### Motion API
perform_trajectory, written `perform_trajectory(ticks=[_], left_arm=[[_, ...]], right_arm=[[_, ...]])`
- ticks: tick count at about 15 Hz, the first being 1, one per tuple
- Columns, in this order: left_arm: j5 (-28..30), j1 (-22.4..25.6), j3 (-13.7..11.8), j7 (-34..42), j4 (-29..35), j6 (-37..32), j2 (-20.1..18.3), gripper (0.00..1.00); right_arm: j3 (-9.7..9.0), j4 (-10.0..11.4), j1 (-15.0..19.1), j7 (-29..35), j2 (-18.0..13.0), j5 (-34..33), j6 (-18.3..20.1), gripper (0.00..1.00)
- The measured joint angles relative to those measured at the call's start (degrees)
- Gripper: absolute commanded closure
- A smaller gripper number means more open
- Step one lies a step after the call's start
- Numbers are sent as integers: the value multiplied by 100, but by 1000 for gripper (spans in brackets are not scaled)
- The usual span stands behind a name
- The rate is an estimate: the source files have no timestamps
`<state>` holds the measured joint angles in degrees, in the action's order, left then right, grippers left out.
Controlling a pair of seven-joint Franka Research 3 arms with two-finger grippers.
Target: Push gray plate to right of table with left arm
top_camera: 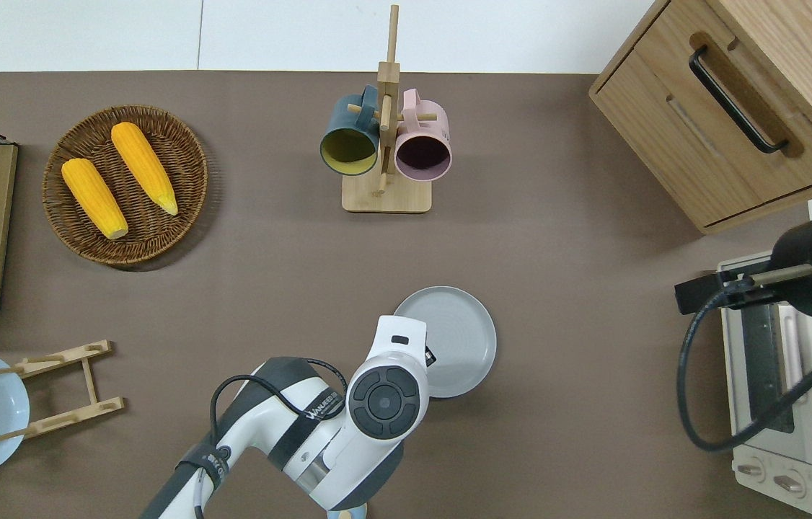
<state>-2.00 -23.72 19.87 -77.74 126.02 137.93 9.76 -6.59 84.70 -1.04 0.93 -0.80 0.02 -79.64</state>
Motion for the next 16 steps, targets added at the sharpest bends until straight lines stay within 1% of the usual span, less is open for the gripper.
perform_trajectory(ticks=[1, 3, 4, 12, 14, 16], left_arm=[[-4, 0, -2, 1, -34, -90, 1, 368], [-20, 0, -7, 13, -134, -278, 1, 21], [-31, 0, -11, 16, -183, -356, 1, 7], [-60, 4, -46, 47, -487, -950, -50, 5], [-62, 38, -85, 284, -535, -1183, -177, 5], [-35, 234, -120, 749, -587, -1578, -415, 5]], right_arm=[[0, 0, 0, 0, 0, 0, 0, 17], [0, 0, 0, 0, 0, 0, 0, 17], [0, 0, 0, 0, 0, 0, 0, 17], [0, 0, 0, 0, 0, 0, 0, 17], [0, 0, 0, 0, 0, 0, 0, 17], [0, 0, 0, 0, 0, 0, 0, 17]])
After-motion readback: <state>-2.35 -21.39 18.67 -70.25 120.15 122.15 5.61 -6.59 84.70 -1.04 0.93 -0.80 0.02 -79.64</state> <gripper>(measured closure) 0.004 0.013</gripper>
